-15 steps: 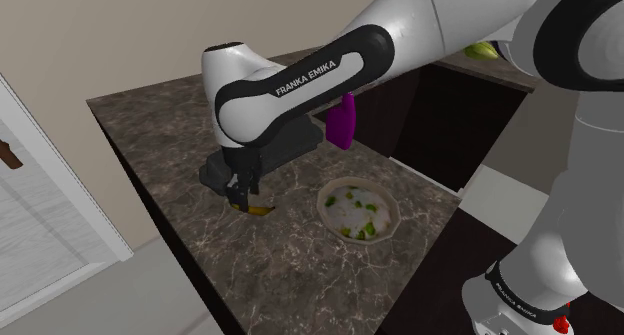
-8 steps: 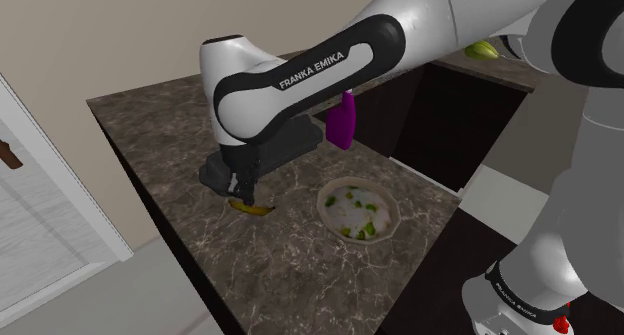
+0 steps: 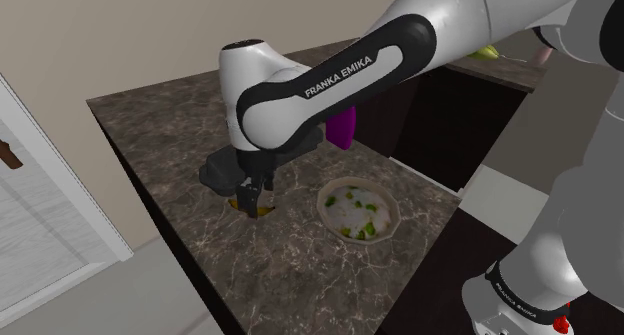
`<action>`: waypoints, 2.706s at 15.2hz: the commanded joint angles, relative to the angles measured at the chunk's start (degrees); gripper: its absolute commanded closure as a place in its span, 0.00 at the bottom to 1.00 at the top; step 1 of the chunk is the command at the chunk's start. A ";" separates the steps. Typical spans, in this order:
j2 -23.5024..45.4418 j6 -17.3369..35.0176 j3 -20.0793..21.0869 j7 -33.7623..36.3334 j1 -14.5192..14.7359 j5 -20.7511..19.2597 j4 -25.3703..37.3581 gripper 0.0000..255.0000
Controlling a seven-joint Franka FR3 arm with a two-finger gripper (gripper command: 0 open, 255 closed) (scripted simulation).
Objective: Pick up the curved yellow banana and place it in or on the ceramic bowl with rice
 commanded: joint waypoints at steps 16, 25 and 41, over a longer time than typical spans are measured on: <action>1.79 3.95 -0.14 0.37 0.31 -0.47 -2.14 1.00; 0.44 1.98 0.00 0.30 0.19 -0.15 -1.49 1.00; -5.16 -8.90 0.42 0.13 -0.29 1.14 3.93 1.00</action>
